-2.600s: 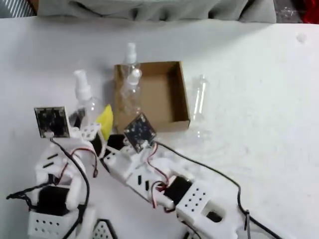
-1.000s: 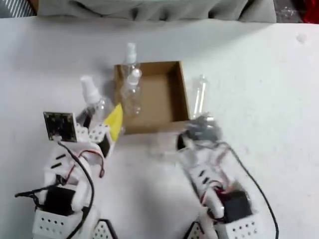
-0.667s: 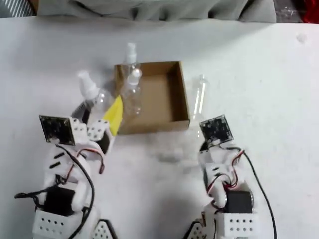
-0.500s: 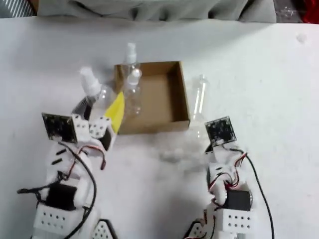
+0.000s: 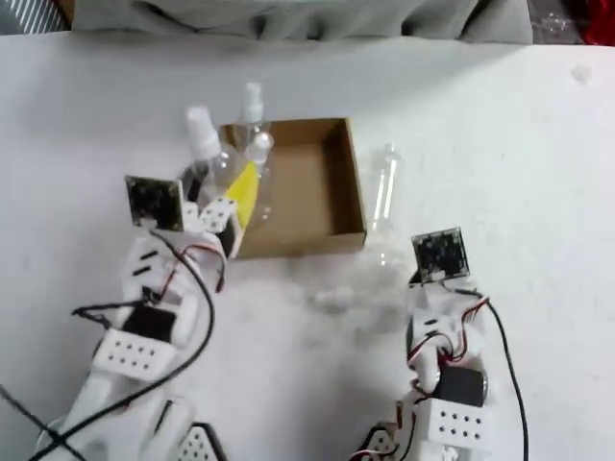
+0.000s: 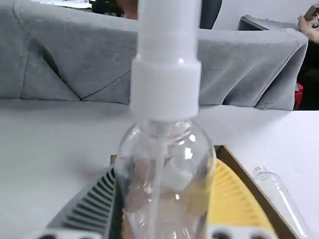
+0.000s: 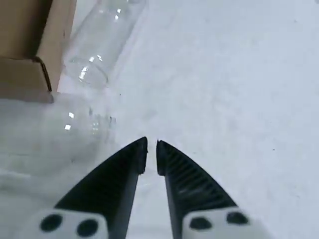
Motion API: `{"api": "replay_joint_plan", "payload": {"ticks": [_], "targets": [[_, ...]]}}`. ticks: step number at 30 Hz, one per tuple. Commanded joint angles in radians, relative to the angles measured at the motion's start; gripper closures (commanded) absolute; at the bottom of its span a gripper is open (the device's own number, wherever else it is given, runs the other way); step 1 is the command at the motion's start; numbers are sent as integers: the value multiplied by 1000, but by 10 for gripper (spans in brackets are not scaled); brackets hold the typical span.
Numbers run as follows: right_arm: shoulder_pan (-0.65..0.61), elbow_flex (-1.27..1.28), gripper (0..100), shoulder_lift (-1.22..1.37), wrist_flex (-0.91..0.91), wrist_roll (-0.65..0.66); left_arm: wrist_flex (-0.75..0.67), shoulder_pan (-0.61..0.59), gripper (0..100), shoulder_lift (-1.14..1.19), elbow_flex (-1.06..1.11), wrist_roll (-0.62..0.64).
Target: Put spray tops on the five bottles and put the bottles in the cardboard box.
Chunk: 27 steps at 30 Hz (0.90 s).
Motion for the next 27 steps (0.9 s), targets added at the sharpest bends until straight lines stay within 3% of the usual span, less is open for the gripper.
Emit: {"api": "replay_joint_plan", "payload": {"ticks": [1,14,27], "targets": [[1,2,984,-7,-22,9,-68,4,980,65,-2,-11],[-10,2,984,-7,-22,9,-307,4,980,231,78,-11],[-10,2,984,-7,-18,9,-423,10,980,369,84,-12]]}}
